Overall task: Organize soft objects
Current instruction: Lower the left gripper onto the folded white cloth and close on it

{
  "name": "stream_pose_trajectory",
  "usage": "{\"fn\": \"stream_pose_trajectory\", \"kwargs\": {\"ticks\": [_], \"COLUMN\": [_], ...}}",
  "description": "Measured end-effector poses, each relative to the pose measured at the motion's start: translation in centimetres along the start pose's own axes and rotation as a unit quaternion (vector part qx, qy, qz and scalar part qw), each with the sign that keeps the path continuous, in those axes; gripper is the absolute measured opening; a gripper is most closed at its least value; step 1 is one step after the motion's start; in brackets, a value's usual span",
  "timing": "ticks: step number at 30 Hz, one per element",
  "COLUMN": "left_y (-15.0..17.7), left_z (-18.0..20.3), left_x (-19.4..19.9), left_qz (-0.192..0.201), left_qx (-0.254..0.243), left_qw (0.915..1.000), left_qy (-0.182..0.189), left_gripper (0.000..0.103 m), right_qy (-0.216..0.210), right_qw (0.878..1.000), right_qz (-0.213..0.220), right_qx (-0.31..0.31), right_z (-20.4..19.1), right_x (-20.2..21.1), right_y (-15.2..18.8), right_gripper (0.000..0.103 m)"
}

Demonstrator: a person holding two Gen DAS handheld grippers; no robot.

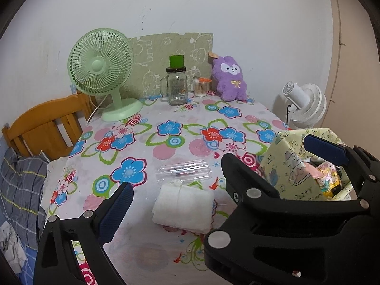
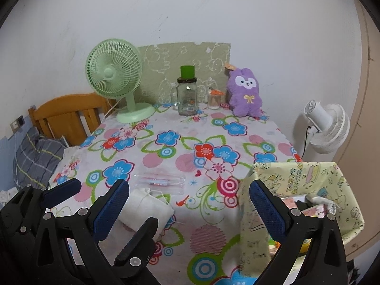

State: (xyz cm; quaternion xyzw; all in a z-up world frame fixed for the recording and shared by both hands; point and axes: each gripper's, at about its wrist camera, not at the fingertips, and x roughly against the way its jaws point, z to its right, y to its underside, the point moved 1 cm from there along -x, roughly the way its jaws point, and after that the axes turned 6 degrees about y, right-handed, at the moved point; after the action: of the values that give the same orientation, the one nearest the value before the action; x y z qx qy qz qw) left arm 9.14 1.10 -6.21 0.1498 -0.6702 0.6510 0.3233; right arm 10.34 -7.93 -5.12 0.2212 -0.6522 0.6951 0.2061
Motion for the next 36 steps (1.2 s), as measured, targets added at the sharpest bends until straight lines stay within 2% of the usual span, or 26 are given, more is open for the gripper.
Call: {"fn": "stream_pose_trajectory", "kwargs": {"ticks": [23,31,36], "left_y": [3.0,3.6,3.9], "left_z": [-3.4,-3.7,-3.7], "left_x": [-5.2,-7.2,-8.2], "left_qz": [-0.058,-0.077,-0.087], "left_qx": [0.019,0.024,0.019], "left_qw": [0.9979,0.9963,0.9958], "left_qy": [0.020,0.030,0.021], "left_gripper": [0.101,0.101,0.101], "right_qy": [-0.028,-0.017,-0.018], "right_qw": [0.998,0.997,0.996], "right_qz": [-0.054,-0.073,-0.089], "right_qx": [0.021,0.023,0.016], "right_z": [-2.9,-3.1,-2.9], "right_x": [-5.9,-7.8,-9.2], "right_y": [3.0,3.8,4.4], "right_gripper": [0.102,0.102,0.102]}}
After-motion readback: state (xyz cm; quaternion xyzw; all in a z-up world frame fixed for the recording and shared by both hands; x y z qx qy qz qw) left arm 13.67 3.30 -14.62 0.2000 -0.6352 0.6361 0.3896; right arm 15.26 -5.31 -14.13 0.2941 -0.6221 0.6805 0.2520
